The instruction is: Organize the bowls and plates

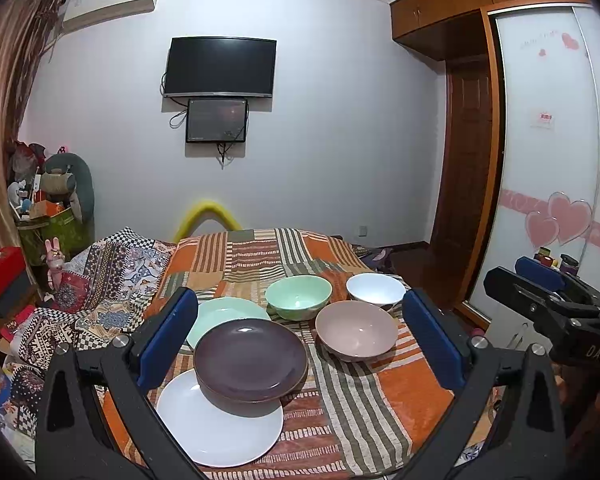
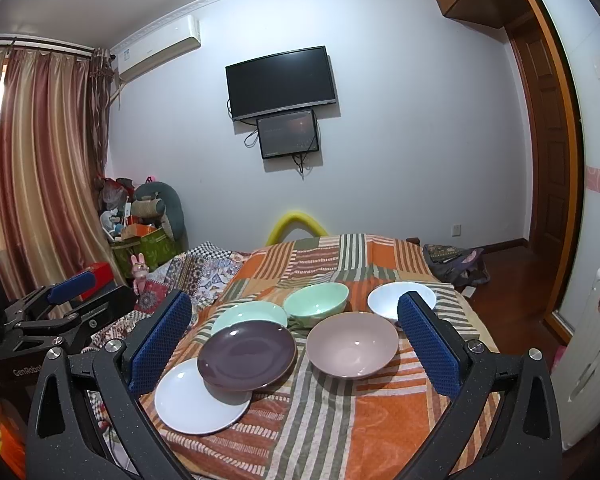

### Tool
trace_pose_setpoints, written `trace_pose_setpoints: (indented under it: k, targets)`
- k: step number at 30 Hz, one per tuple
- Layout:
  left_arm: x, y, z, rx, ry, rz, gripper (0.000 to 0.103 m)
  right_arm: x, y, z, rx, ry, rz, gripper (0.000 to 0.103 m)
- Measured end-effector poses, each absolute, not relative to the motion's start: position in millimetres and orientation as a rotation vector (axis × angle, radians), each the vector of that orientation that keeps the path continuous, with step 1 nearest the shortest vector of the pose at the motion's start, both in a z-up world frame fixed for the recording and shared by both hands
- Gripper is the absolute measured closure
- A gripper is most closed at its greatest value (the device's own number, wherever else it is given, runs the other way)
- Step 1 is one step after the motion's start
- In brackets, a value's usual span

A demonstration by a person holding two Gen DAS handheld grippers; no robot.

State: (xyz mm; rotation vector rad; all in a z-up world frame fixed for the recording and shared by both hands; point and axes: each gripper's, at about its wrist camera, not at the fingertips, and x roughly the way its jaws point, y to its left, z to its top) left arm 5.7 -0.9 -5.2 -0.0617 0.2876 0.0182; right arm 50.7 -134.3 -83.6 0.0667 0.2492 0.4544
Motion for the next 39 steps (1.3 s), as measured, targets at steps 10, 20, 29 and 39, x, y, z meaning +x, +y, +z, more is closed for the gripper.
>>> trace_pose_setpoints:
  k: [10, 20, 29, 39]
  targets:
    - [3.9, 0.1, -2.7, -0.055, 0.285, 0.024, 0.000, 49.1, -134.9, -85.3, 0.065, 0.249, 0.452, 0.000]
    - [2.8, -1.7, 0.0, -0.053, 0.279, 0.025, 0.000, 45.7, -131.6, -83.8, 0.061, 0.245, 0.455, 0.000]
    - [2.0, -2.3, 1.5, -0.043, 0.274, 0.032, 0.000, 45.4, -131.2, -82.0, 0.058, 0.247, 0.458, 0.000]
    - [1.9, -1.5, -0.2, -0.047, 0.275, 0.030, 0.000, 44.8, -130.4, -79.3, 0.054, 0.248, 0.459, 0.000]
